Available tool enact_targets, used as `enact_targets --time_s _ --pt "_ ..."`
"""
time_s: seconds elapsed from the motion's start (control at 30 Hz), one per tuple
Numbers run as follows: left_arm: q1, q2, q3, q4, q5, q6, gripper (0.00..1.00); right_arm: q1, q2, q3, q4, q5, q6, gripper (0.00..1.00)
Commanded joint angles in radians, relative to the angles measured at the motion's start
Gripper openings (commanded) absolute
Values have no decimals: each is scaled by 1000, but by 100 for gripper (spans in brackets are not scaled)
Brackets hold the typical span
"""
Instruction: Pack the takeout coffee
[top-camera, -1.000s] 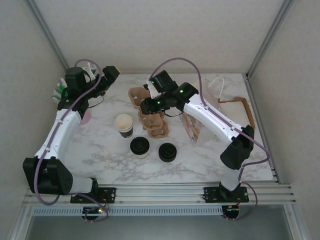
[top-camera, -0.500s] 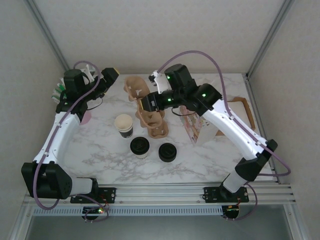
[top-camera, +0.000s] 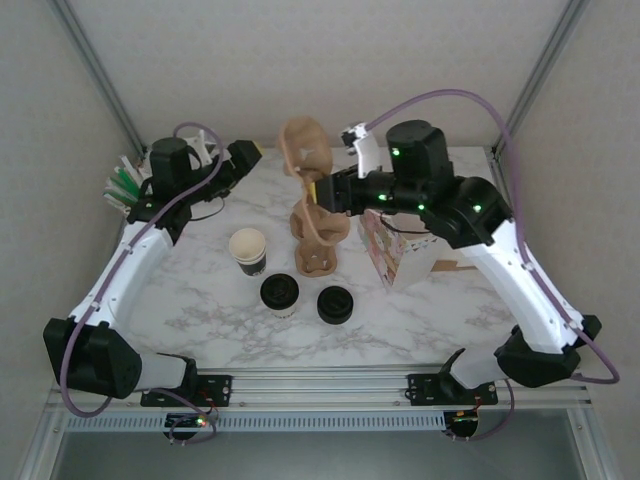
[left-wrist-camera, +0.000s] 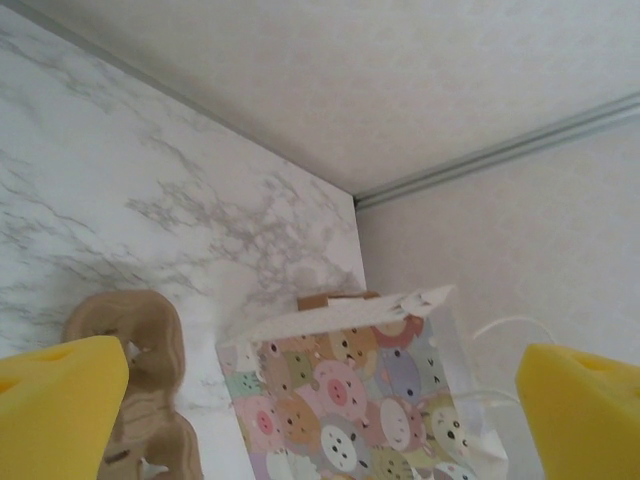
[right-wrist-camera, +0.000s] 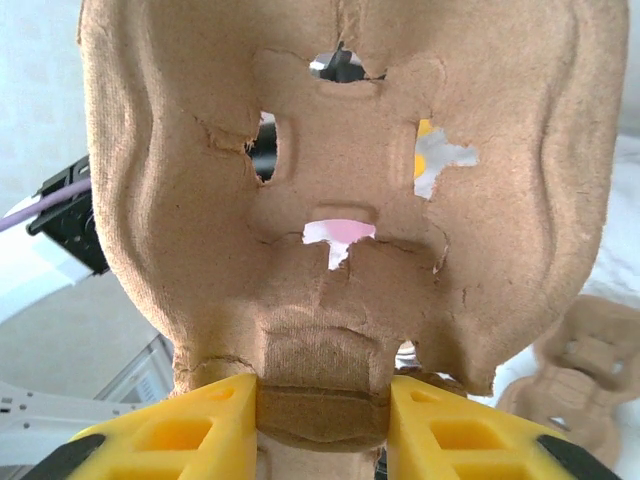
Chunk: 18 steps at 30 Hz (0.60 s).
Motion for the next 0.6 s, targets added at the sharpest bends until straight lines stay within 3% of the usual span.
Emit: enact_targets --time_s 0.0,0.3,0.57 --pt "-69 20 72 -8 -26 4 99 -45 -42 33 -78 105 -27 34" --pt "-291 84 175 -18 -69 -1 96 -160 -111 45 -210 298 -80 34" --pt "-474 174 242 2 -81 -14 90 -314 -73 45 -301 301 -89 34"
